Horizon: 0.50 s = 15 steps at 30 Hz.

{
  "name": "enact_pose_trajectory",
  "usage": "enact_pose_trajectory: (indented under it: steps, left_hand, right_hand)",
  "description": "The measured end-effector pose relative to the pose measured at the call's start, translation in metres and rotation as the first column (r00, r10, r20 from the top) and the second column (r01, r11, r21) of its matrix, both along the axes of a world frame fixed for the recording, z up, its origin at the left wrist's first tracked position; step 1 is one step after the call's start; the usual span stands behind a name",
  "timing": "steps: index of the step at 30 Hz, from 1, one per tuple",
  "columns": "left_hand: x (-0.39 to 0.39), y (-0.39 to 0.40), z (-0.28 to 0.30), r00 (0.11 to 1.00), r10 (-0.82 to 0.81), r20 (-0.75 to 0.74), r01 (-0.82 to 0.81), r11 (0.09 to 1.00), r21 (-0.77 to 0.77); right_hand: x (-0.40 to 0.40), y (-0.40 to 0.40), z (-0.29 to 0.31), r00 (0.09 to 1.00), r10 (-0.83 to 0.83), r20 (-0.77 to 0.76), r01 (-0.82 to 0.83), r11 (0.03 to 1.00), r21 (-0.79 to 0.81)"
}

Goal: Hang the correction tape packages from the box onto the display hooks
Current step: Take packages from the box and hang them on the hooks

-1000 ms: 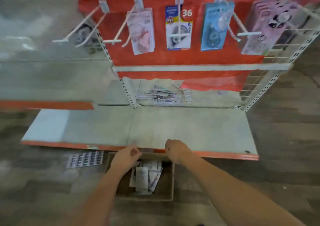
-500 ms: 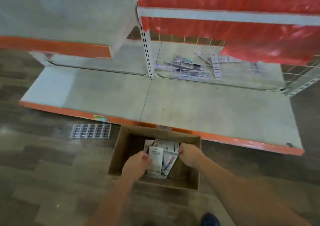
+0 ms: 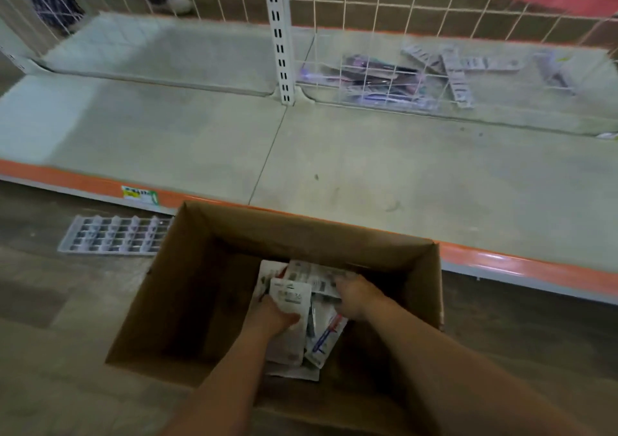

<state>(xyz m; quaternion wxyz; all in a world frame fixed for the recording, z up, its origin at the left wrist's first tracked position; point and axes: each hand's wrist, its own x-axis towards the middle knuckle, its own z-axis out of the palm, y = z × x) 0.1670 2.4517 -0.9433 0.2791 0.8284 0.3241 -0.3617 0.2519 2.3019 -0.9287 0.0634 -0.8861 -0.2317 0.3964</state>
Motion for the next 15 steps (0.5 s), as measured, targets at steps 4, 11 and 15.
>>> enact_pose_trajectory:
  steps: [4, 11, 15]
  left_hand:
    - [0.007, -0.007, -0.031, 0.993, -0.098, -0.070, 0.098, 0.995, -0.012]
    - [0.019, -0.014, -0.044, 0.972, -0.197, -0.125, 0.210, 0.972, 0.101]
    - [0.019, -0.004, -0.056, 0.963, -0.232, -0.135, 0.244, 0.967, 0.080]
  right_hand:
    - [0.010, 0.007, -0.030, 0.998, 0.051, -0.036, -0.050, 0.998, 0.036]
    - [0.005, 0.015, -0.047, 0.996, 0.088, 0.023, -0.087, 0.994, -0.065]
    - [0.003, 0.014, -0.048, 1.000, 0.025, 0.002, -0.024, 0.996, -0.087]
